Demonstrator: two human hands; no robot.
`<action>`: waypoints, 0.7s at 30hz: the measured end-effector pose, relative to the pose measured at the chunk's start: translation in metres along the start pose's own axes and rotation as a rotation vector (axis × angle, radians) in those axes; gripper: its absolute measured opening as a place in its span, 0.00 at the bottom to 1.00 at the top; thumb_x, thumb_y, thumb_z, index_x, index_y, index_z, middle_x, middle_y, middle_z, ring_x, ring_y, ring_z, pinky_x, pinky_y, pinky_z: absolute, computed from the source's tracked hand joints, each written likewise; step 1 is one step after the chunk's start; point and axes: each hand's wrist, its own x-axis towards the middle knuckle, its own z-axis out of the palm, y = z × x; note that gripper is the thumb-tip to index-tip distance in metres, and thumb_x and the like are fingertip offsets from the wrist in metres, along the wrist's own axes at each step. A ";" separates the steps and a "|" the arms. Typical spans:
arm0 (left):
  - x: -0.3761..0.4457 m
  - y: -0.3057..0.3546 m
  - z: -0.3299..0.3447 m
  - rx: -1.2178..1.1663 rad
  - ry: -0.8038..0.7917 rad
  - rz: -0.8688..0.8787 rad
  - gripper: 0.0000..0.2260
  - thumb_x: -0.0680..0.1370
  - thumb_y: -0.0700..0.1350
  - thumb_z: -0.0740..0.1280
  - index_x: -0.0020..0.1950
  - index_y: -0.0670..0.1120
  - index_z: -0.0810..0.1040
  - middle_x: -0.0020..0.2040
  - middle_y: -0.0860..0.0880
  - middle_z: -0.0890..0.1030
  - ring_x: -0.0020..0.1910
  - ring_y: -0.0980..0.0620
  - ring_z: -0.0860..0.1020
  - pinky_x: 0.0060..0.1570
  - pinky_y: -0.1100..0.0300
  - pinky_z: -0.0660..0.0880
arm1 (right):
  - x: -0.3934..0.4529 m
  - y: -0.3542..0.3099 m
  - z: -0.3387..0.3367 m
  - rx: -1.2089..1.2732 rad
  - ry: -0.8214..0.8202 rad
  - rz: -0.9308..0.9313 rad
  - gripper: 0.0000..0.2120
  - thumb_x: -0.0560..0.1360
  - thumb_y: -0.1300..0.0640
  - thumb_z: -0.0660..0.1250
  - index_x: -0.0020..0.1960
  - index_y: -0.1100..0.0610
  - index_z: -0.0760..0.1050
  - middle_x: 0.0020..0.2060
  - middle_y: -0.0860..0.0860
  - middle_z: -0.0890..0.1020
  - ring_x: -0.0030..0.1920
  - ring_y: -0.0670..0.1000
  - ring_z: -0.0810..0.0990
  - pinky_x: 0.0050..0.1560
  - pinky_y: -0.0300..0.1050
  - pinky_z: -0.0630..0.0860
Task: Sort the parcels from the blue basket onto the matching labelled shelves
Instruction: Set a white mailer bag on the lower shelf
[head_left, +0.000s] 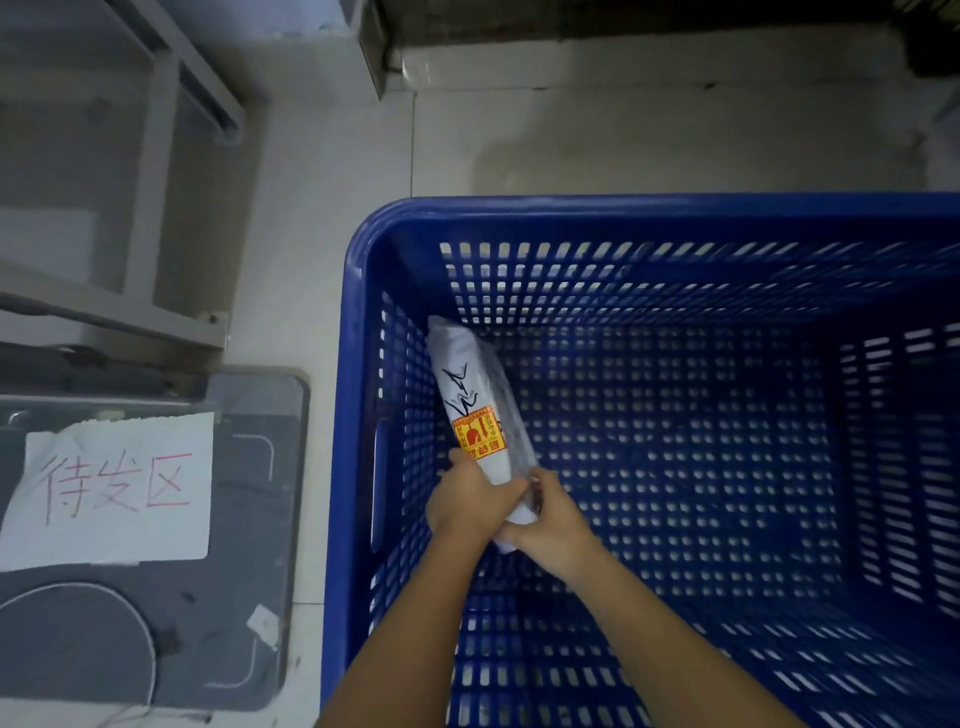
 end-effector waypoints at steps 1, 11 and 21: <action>-0.005 0.002 0.001 -0.080 -0.003 0.009 0.26 0.71 0.60 0.69 0.58 0.45 0.66 0.51 0.48 0.79 0.48 0.47 0.79 0.44 0.54 0.76 | -0.001 0.000 -0.001 -0.059 0.034 -0.009 0.40 0.59 0.50 0.78 0.66 0.53 0.63 0.57 0.48 0.76 0.53 0.45 0.77 0.52 0.40 0.79; -0.041 0.016 0.017 -0.545 -0.213 0.115 0.16 0.78 0.56 0.62 0.60 0.47 0.73 0.56 0.49 0.78 0.53 0.52 0.78 0.55 0.54 0.75 | -0.032 -0.004 -0.025 -0.253 0.376 0.015 0.19 0.73 0.51 0.69 0.60 0.51 0.68 0.47 0.48 0.78 0.43 0.50 0.77 0.38 0.44 0.74; -0.055 -0.014 -0.017 -0.926 -0.346 -0.094 0.44 0.63 0.65 0.73 0.73 0.48 0.65 0.65 0.50 0.77 0.62 0.50 0.76 0.65 0.52 0.70 | -0.088 -0.011 -0.102 0.350 -0.116 0.093 0.33 0.53 0.54 0.76 0.59 0.51 0.77 0.52 0.51 0.84 0.53 0.54 0.82 0.47 0.44 0.77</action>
